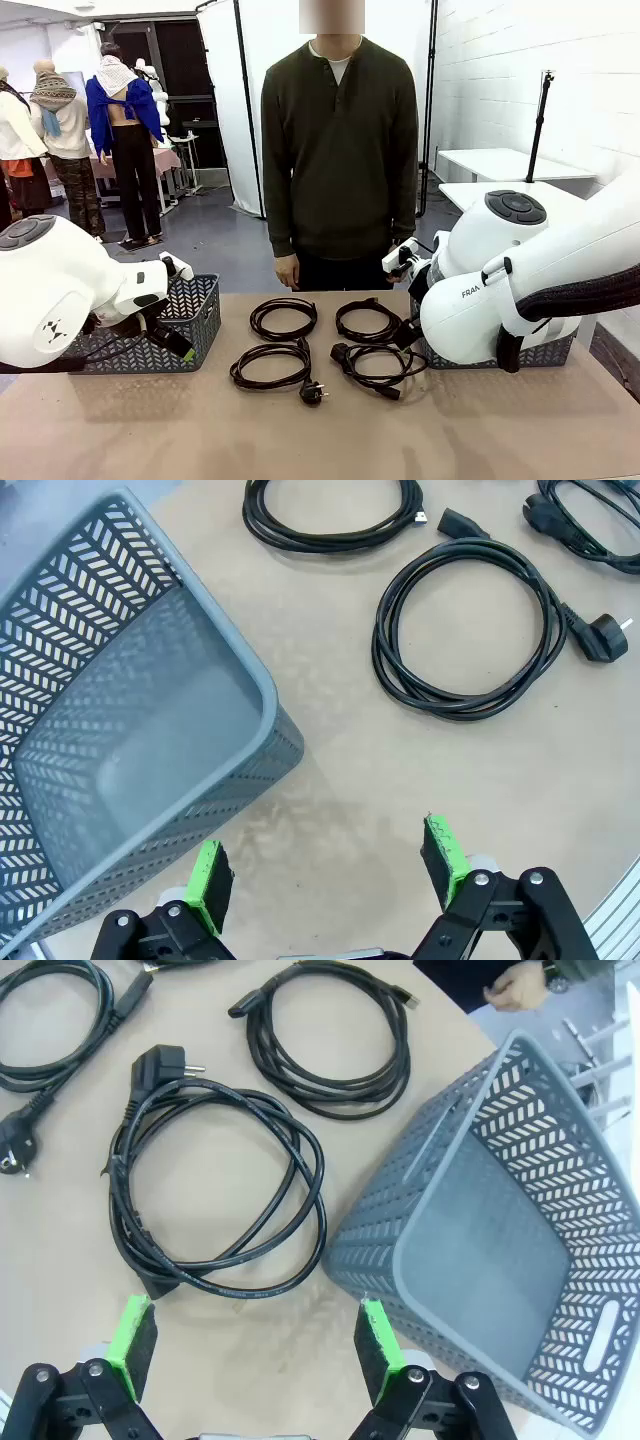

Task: Organize the cables according to human instructions.
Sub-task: Pick up a bundle of cables and place it in the basket indicated by the human.

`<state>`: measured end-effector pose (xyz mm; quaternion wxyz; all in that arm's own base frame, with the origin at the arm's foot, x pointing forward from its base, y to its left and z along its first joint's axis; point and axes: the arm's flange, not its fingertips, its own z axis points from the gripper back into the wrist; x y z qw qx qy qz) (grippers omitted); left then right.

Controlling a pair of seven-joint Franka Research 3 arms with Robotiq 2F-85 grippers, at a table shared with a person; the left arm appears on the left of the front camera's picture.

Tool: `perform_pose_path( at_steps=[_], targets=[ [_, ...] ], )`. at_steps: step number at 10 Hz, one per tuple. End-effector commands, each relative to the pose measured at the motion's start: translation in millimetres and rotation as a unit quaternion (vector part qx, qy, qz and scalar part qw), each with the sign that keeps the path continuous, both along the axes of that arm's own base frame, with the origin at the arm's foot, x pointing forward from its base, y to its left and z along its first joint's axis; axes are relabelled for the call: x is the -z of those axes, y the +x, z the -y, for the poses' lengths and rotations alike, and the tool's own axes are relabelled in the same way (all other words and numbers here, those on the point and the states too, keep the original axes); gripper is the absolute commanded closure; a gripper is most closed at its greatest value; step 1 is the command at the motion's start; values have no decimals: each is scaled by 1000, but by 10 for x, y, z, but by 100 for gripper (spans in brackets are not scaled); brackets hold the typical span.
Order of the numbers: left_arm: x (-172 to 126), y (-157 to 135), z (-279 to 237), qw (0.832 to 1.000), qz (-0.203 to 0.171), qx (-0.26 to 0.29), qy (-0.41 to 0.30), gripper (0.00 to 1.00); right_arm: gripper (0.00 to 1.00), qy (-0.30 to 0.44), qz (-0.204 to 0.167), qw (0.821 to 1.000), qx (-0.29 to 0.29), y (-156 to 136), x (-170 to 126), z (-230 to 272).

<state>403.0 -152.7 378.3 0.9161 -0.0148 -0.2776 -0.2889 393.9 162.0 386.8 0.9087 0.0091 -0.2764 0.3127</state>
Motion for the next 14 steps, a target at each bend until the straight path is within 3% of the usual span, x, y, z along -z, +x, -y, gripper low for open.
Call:
perform_pose_path(
  at_steps=[1,10,14],
  targets=[
    [-4,2,-9,1000,1,0,1,0,0,2,3,1000,-1,1,-1,-12],
    [0,0,0,1000,0,0,0,0,0,0,0,1000,0,0,0,0],
    [-518,-24,-41,998,42,49,2,0,0,38,3,997,-67,-11,-438,261]
  ],
)
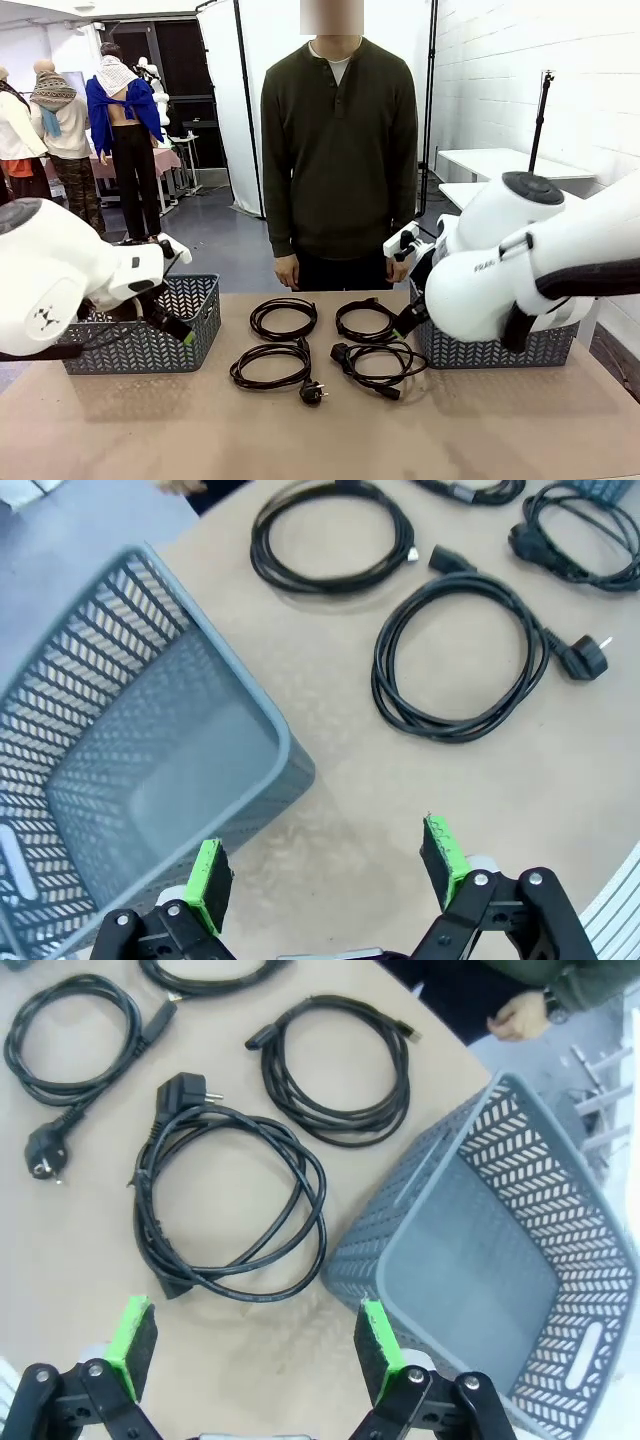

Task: Organize the cables according to human instructions.
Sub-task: Pick up a bundle of cables and place it in the basket indicated by the human.

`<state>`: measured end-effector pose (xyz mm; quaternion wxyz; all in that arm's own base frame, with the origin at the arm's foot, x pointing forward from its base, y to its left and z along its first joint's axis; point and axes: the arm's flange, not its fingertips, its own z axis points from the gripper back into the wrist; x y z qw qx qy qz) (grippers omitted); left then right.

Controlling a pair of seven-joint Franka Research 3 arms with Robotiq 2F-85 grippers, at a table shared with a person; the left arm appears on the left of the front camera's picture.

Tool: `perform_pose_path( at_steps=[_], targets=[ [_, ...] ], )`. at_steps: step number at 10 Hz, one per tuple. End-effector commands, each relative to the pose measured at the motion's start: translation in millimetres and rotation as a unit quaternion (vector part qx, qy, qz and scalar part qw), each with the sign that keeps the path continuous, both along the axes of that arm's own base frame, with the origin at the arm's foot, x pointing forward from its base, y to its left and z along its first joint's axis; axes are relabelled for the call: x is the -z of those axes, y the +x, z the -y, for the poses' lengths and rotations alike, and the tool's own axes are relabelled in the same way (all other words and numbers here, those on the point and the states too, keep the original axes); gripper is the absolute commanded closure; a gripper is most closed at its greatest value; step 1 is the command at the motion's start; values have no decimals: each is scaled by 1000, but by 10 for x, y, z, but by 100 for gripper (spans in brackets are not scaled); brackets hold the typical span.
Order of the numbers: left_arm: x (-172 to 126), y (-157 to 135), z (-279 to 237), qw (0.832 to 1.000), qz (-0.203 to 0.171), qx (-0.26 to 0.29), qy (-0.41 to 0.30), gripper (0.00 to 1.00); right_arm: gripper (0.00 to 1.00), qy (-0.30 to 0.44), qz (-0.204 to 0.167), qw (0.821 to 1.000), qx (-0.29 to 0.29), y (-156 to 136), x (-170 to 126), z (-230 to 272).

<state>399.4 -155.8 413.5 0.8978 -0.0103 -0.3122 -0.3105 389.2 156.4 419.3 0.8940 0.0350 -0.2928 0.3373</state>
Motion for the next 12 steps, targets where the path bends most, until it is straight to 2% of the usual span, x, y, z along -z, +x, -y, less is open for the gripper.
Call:
perform_pose_path(
  at_steps=[1,4,6,7,8,11,12],
  targets=[
    [-364,78,-85,999,6,43,2,0,0,23,-10,998,-54,33,-240,248],
    [-873,278,-143,993,4,115,6,0,0,59,-10,991,-117,99,-635,508],
    [-1075,393,-233,985,-6,175,-3,0,0,74,-9,985,-158,134,-821,677],
    [-503,-145,-559,982,-7,187,-16,0,0,74,-4,981,-177,150,-886,760],
    [-509,-123,-632,980,16,199,-11,0,0,77,4,980,-181,183,-922,823],
    [-526,-81,-767,980,2,197,-34,0,0,101,10,976,-192,282,-1024,917],
    [-529,-113,-667,981,0,196,-8,0,0,96,12,975,-199,309,-1038,876]
  ],
)
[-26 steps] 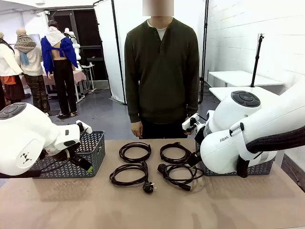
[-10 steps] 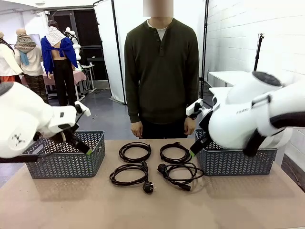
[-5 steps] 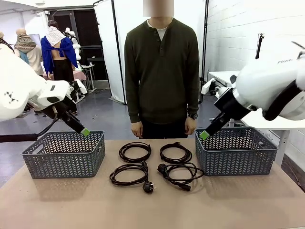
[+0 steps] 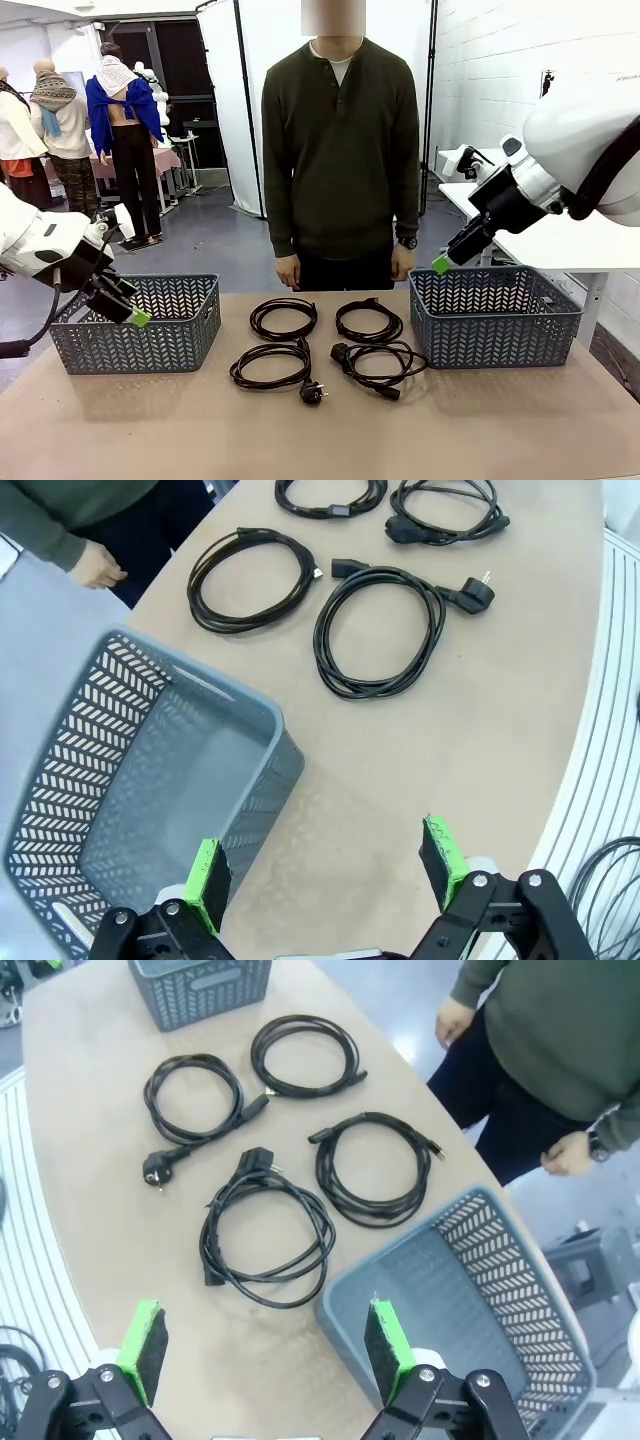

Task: Organize the cables according to human instructions.
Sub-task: Pick up a bundle of cables and place it in the basket indicated by the human.

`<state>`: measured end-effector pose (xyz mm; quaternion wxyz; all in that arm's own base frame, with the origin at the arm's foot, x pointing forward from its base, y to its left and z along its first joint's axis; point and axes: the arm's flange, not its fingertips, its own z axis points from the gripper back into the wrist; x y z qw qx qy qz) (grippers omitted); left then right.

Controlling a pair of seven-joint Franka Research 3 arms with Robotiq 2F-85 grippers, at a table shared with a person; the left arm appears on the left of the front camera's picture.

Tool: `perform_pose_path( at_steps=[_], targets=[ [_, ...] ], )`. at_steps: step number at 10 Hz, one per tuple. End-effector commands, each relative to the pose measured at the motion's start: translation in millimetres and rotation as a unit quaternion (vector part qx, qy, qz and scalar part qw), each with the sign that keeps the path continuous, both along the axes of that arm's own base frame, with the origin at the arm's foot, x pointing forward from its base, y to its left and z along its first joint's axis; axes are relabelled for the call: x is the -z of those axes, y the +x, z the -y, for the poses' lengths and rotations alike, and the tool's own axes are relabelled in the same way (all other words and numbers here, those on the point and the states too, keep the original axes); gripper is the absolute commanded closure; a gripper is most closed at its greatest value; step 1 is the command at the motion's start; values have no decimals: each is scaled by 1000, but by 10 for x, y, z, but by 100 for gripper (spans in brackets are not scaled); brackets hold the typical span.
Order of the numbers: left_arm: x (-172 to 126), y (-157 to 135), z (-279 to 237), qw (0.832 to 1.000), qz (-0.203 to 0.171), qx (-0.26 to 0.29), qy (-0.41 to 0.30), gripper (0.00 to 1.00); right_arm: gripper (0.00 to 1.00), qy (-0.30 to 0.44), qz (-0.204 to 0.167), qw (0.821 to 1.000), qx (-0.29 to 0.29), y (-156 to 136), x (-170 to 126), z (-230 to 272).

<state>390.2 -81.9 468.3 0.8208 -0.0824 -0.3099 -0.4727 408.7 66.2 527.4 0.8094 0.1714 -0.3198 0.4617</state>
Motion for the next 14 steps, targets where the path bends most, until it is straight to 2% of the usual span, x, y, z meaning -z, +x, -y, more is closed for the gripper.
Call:
perform_pose_path(
  at_steps=[1,12,14],
  targets=[
    [19,-21,71,1000,0,4,6,0,0,-3,1,1000,4,-33,12,-3],
    [10,-21,89,1000,6,11,-7,0,0,-3,1,1000,4,-33,12,-3],
    [-68,93,171,1000,15,8,-6,0,0,-3,1,1000,4,-33,12,-3]
  ],
)
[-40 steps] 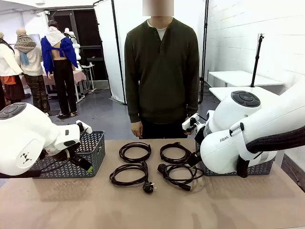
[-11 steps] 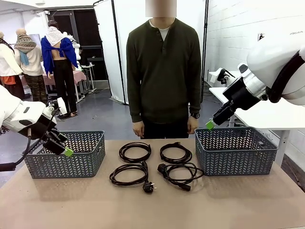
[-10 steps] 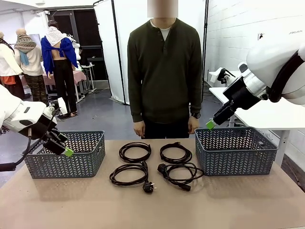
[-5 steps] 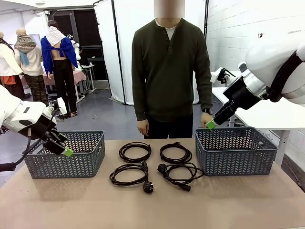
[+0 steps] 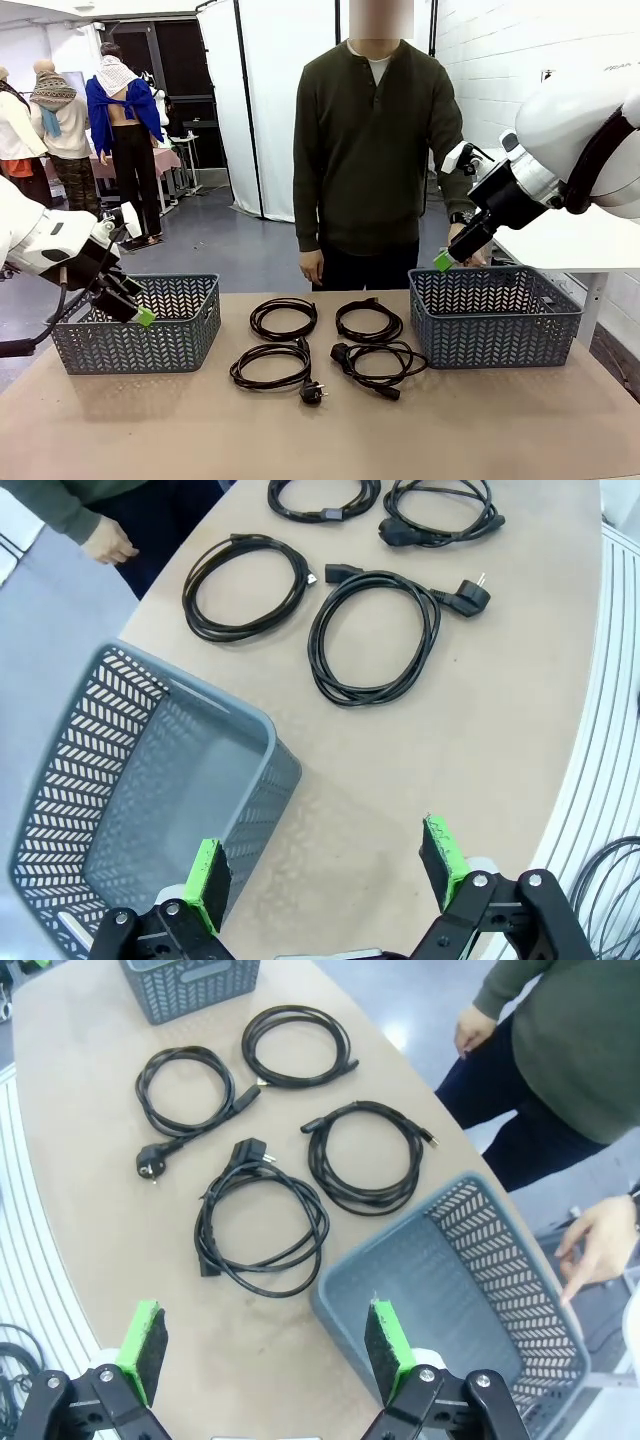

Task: Organize the cables according to human instructions.
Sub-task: Pick up a bundle of cables and place it in the basket indicated by the human.

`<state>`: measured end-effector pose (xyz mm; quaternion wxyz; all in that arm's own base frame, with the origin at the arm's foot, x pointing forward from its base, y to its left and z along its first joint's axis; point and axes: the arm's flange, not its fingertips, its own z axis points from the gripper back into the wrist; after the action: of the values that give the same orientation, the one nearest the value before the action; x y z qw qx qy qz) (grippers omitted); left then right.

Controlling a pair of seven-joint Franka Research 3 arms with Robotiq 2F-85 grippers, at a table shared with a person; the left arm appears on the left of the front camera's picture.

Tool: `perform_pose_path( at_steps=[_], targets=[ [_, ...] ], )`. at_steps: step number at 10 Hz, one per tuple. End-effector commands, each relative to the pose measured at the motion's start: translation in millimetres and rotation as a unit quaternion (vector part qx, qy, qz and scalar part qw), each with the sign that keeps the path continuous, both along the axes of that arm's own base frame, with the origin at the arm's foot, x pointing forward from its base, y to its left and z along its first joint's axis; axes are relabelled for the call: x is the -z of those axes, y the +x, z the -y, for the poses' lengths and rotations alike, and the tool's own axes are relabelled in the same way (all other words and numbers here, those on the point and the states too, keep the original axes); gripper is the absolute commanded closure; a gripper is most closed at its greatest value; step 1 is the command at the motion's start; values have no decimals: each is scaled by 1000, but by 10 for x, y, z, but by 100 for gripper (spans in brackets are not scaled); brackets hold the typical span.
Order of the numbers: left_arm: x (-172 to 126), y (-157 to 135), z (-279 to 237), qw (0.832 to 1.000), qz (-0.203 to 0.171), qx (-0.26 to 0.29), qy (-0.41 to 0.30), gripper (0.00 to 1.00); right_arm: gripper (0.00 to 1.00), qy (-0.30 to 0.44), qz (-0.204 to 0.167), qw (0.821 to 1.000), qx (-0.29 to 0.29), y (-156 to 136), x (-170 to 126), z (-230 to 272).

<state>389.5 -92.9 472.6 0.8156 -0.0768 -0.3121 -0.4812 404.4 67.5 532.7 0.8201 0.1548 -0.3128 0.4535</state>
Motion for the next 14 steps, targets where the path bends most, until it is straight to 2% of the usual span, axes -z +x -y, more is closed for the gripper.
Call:
perform_pose_path(
  at_steps=[1,3,14],
  targets=[
    [-41,116,81,1000,9,3,-11,0,0,13,4,1000,-12,9,66,10],
    [-38,26,24,1000,4,1,0,0,0,13,4,1000,-12,9,66,10],
    [-38,26,24,1000,4,1,0,0,0,13,4,1000,-12,9,66,10]
  ],
)
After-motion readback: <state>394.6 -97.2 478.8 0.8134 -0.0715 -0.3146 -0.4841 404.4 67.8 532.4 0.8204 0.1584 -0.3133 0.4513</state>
